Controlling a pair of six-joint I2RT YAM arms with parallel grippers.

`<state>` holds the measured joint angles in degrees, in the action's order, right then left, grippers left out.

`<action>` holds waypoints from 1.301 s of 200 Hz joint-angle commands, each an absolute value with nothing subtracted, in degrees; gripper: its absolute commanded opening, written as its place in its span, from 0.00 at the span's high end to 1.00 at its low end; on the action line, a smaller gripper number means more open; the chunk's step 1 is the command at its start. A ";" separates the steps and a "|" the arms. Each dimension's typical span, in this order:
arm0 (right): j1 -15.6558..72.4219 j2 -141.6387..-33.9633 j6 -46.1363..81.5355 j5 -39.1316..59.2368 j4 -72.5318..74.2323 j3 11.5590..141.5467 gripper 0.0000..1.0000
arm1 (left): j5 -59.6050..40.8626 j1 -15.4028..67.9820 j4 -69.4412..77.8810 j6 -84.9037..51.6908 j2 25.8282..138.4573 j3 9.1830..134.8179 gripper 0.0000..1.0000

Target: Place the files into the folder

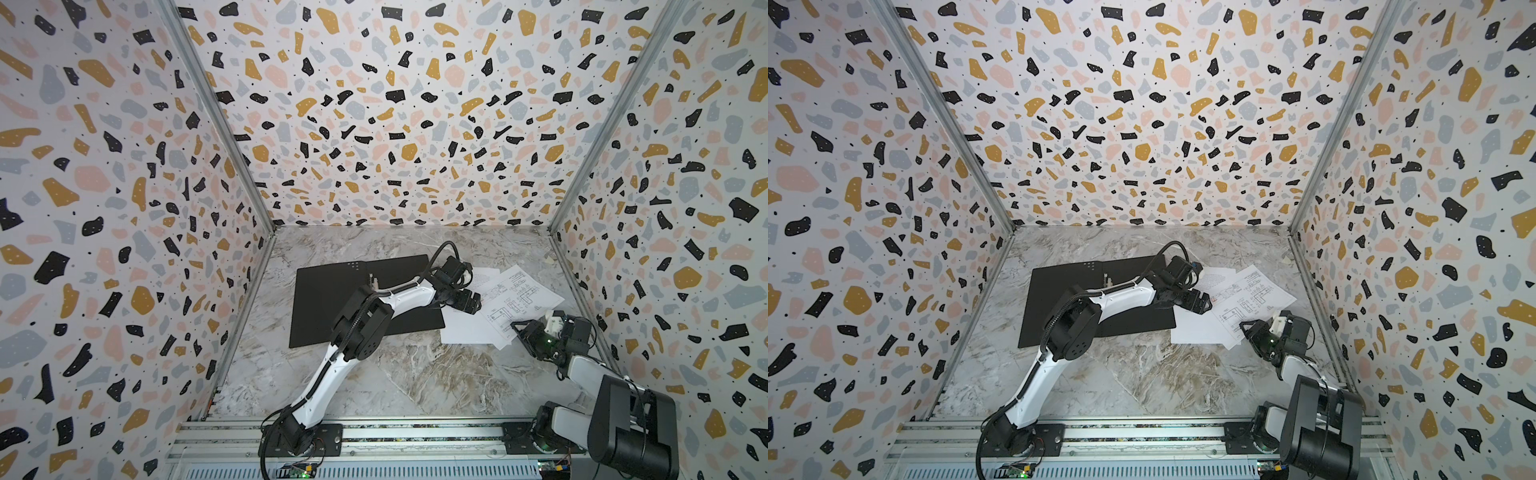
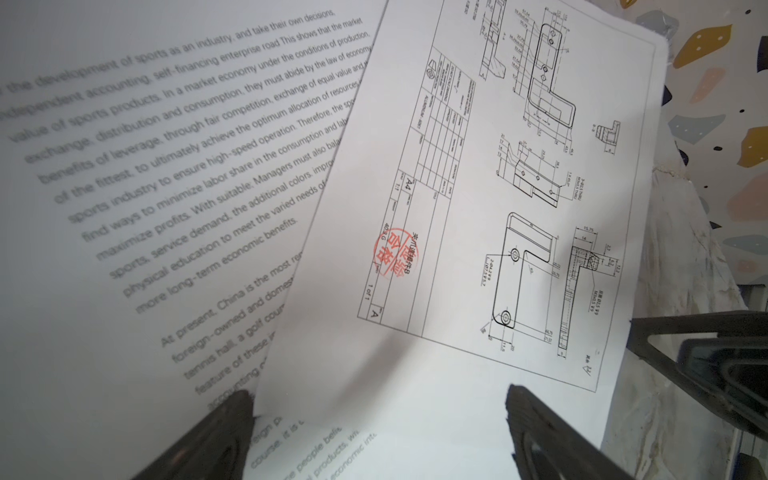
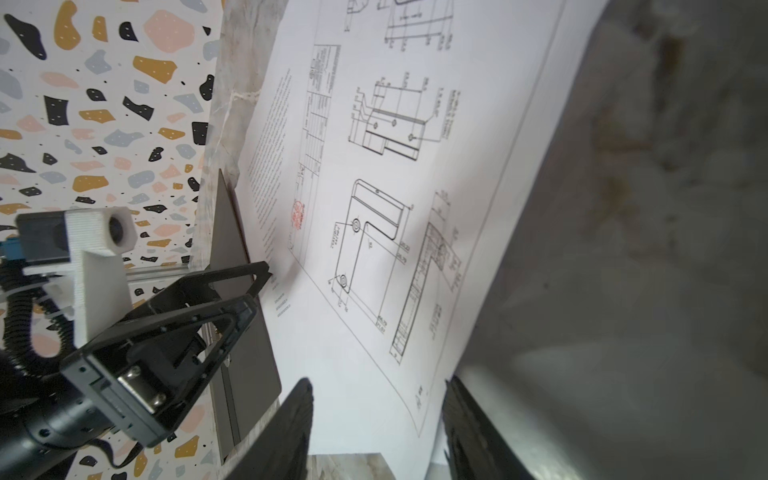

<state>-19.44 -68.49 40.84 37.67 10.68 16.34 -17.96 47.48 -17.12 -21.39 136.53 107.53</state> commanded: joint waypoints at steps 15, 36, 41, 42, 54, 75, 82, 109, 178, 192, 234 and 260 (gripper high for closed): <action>-19.82 -69.61 39.19 36.15 9.98 17.61 0.50 | -19.07 47.88 -18.68 -20.80 136.06 106.45 0.04; -19.95 -71.30 37.89 35.07 10.18 18.00 0.50 | -19.93 47.90 -17.06 -21.91 135.38 106.05 0.04; -20.02 -71.65 37.74 34.91 10.58 17.94 0.51 | -20.15 47.88 -17.02 -22.12 135.50 106.08 0.04; -19.98 -71.77 37.72 34.90 10.65 17.85 0.51 | -20.18 47.85 -16.99 -22.13 135.51 106.08 0.04; -20.19 -72.32 37.49 34.89 11.83 17.39 0.51 | -20.49 47.90 -17.12 -22.41 135.52 105.96 0.04; -20.32 -72.15 36.71 34.42 12.15 17.23 0.51 | -20.89 47.87 -16.88 -22.54 135.31 104.81 0.05; -20.43 -71.79 36.25 34.21 12.16 17.10 0.50 | -20.97 47.92 -16.62 -22.58 135.14 104.28 0.05; -21.10 -70.93 35.73 34.34 12.85 16.63 0.50 | -21.04 47.89 -15.63 -23.22 134.87 102.97 0.05; -21.73 -70.68 34.72 37.08 14.50 16.52 0.71 | -20.95 47.81 -15.46 -23.29 134.32 103.32 0.05; -21.76 -70.22 34.38 37.09 14.03 16.76 0.76 | -20.96 47.81 -15.47 -23.29 134.22 103.52 0.05; -21.77 -68.56 33.58 36.91 12.36 17.70 0.87 | -21.28 47.73 -15.02 -23.92 134.00 103.69 0.06; -21.78 -68.12 33.15 36.83 11.37 18.53 0.93 | -21.79 47.53 -14.34 -24.74 133.74 103.45 0.06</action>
